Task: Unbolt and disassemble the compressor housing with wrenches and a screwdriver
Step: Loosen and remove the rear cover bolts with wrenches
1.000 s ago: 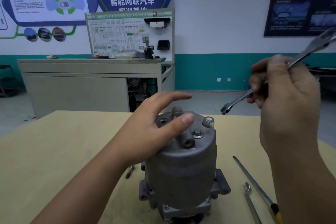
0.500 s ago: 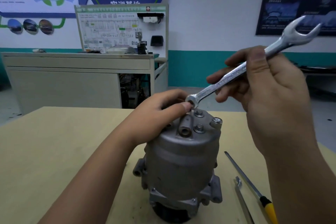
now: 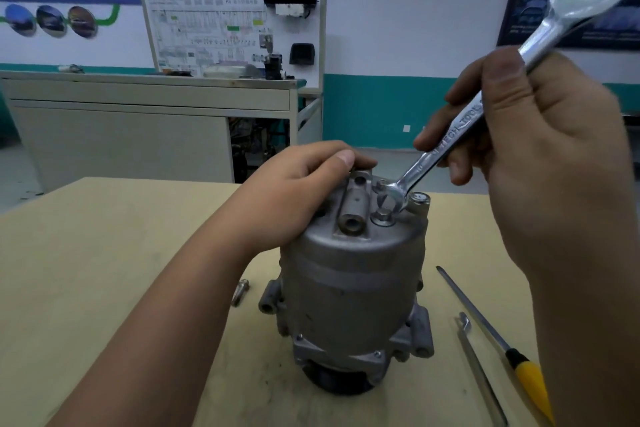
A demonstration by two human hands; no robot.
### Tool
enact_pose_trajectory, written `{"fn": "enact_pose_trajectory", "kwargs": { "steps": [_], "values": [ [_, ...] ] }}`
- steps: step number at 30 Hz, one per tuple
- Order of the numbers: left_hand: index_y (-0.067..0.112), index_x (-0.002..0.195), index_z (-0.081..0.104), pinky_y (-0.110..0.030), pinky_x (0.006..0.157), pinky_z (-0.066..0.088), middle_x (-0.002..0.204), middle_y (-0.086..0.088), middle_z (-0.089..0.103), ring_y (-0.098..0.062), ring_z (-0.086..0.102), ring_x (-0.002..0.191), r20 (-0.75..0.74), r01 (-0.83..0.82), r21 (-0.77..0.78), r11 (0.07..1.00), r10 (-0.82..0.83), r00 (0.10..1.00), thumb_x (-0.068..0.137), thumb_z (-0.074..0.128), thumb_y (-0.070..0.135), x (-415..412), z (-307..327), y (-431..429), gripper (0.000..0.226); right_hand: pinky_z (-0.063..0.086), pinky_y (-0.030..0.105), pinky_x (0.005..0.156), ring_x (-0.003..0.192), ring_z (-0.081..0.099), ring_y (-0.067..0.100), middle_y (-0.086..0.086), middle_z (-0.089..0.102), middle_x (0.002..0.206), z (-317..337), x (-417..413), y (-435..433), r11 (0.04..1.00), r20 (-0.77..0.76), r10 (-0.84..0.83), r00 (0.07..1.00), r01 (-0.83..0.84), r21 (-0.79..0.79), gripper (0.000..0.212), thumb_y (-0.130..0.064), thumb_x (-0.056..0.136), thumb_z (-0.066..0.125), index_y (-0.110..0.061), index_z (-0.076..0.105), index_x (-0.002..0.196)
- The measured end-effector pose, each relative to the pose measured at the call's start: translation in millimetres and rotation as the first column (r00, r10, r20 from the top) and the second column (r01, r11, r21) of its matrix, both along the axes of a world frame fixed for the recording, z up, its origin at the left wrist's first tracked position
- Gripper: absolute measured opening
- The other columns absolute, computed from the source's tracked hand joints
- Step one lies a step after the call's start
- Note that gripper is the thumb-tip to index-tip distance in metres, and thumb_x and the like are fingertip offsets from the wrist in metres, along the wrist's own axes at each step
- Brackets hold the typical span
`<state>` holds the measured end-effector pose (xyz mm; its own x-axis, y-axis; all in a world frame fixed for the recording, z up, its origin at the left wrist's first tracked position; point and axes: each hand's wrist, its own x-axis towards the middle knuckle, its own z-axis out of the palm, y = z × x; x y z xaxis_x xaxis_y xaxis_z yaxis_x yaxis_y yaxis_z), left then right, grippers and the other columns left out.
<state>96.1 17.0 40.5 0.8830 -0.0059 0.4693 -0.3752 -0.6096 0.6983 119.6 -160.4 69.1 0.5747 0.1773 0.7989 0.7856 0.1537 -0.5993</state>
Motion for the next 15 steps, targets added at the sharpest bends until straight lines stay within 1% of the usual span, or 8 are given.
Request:
{"fn": "enact_pose_trajectory", "kwargs": {
  "steps": [2,3,6,7,8,10,12,15],
  "values": [
    [0.042,0.102,0.066,-0.028,0.087,0.047,0.101,0.025,0.067,0.007,0.06,0.098,0.01,-0.018,0.04,0.999,0.018,1.0,0.093,0.038,0.045,-1,1,-1,0.029,0.043,0.026,0.044,0.041,0.047,0.016,0.002,0.067,0.066,0,-1,0,1.0,0.009,-0.006,1.0,0.007,-0.02,0.027,-0.032,0.095,0.034,-0.018,0.049,0.078],
    [0.042,0.105,0.065,-0.026,0.086,0.047,0.101,0.026,0.067,0.008,0.059,0.097,0.014,-0.026,0.062,0.998,0.025,1.0,0.096,0.039,0.044,-2,1,-1,0.028,0.044,0.027,0.045,0.042,0.048,0.017,0.001,0.067,0.066,0,-2,0,0.999,0.018,-0.014,1.0,0.015,-0.03,0.027,-0.033,0.095,0.033,-0.019,0.049,0.078],
    [0.039,0.11,0.066,-0.009,0.078,0.042,0.099,0.031,0.063,0.013,0.055,0.098,0.068,-0.075,0.167,0.983,0.064,0.996,0.097,0.042,0.038,-6,3,-2,0.027,0.044,0.025,0.045,0.041,0.048,0.014,0.002,0.068,0.069,0,-3,0,0.998,0.044,-0.024,0.999,0.027,-0.063,0.027,-0.033,0.097,0.033,-0.02,0.048,0.079],
    [0.036,0.109,0.067,-0.006,0.079,0.041,0.101,0.029,0.064,0.013,0.054,0.1,0.112,-0.095,0.204,0.974,0.073,0.991,0.096,0.044,0.036,-7,4,-2,0.027,0.044,0.025,0.045,0.041,0.048,0.013,0.003,0.068,0.07,0,-3,-1,0.997,0.052,-0.021,0.998,0.024,-0.073,0.027,-0.033,0.097,0.032,-0.02,0.048,0.079],
    [0.033,0.108,0.069,-0.007,0.082,0.041,0.105,0.025,0.065,0.012,0.054,0.101,0.153,-0.106,0.222,0.969,0.073,0.985,0.096,0.046,0.034,-8,5,-3,0.026,0.044,0.025,0.046,0.041,0.048,0.013,0.004,0.068,0.072,1,-3,-1,0.996,0.061,-0.017,0.998,0.022,-0.086,0.026,-0.033,0.097,0.033,-0.02,0.048,0.08],
    [0.032,0.101,0.071,-0.017,0.087,0.046,0.106,0.021,0.068,0.01,0.057,0.099,0.178,-0.086,0.182,0.979,0.053,0.983,0.095,0.05,0.032,-11,7,-6,0.023,0.047,0.025,0.047,0.042,0.051,0.013,0.003,0.068,0.076,1,-4,0,0.992,0.084,-0.02,0.996,0.031,-0.125,0.023,-0.032,0.096,0.034,-0.022,0.049,0.082],
    [0.034,0.094,0.072,-0.026,0.085,0.05,0.096,0.021,0.071,0.009,0.062,0.093,0.147,-0.026,0.098,0.995,0.011,0.989,0.095,0.051,0.033,-14,7,-9,0.021,0.048,0.021,0.05,0.046,0.055,0.012,0.0,0.068,0.079,1,-5,0,0.985,0.102,-0.027,0.994,0.044,-0.17,0.017,-0.03,0.095,0.039,-0.023,0.051,0.085],
    [0.033,0.092,0.071,-0.026,0.077,0.049,0.088,0.02,0.072,0.006,0.065,0.085,0.102,0.057,0.029,0.998,-0.059,0.993,0.09,0.052,0.04,-16,7,-9,0.02,0.048,0.016,0.055,0.051,0.06,0.011,0.0,0.068,0.081,0,-6,1,0.976,0.101,0.006,0.995,0.016,-0.218,0.01,-0.025,0.091,0.045,-0.025,0.054,0.089]
  ]
}}
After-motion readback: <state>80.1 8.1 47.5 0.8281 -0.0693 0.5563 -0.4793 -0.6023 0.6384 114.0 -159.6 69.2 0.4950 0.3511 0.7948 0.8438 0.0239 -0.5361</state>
